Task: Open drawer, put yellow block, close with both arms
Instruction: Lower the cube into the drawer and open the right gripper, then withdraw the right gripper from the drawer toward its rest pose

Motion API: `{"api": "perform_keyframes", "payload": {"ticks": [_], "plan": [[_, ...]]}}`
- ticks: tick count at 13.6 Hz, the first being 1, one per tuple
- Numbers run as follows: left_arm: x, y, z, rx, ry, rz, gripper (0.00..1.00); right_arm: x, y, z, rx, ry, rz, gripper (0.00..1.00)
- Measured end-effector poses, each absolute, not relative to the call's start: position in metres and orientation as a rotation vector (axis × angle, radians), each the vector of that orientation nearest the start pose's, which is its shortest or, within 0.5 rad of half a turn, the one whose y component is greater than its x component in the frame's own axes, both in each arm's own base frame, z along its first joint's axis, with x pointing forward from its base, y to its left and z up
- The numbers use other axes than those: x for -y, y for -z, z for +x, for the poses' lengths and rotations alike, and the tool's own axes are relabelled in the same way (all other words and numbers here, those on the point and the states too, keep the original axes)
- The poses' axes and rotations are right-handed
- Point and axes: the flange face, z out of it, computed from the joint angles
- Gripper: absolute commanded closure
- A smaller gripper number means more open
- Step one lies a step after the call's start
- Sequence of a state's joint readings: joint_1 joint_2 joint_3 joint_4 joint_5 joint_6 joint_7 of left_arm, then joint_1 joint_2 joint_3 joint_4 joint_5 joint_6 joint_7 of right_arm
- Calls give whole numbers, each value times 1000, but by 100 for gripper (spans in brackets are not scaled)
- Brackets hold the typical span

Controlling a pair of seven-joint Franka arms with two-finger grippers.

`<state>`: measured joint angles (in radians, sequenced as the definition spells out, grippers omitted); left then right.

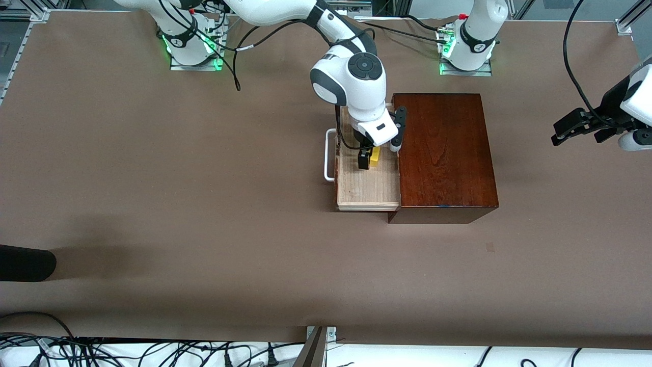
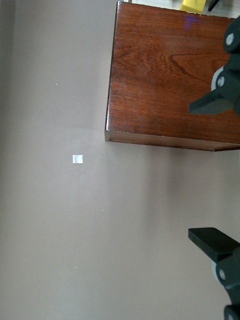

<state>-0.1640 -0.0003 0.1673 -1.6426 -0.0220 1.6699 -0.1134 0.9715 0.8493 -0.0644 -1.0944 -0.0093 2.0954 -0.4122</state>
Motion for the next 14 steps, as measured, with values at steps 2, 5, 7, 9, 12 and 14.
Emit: {"api": "perform_keyframes", "payload": {"ticks": [2, 5, 7, 9, 12, 14], "plan": [[0, -599, 562, 188, 41, -3159, 0, -614, -356, 480, 1947, 199, -2497, 0], [0, -599, 562, 187, 41, -3159, 0, -571, -418, 512, 1852, 178, -2568, 0], [0, -599, 562, 188, 42, -3159, 0, -528, -455, 542, 1740, 179, -2618, 0], [0, -599, 562, 188, 41, -3159, 0, -486, -480, 567, 1646, 159, -2669, 0], [0, -599, 562, 188, 41, -3159, 0, -429, -502, 599, 1527, 151, -2739, 0], [0, -599, 562, 189, 41, -3159, 0, -389, -507, 621, 1423, 136, -2780, 0]]}}
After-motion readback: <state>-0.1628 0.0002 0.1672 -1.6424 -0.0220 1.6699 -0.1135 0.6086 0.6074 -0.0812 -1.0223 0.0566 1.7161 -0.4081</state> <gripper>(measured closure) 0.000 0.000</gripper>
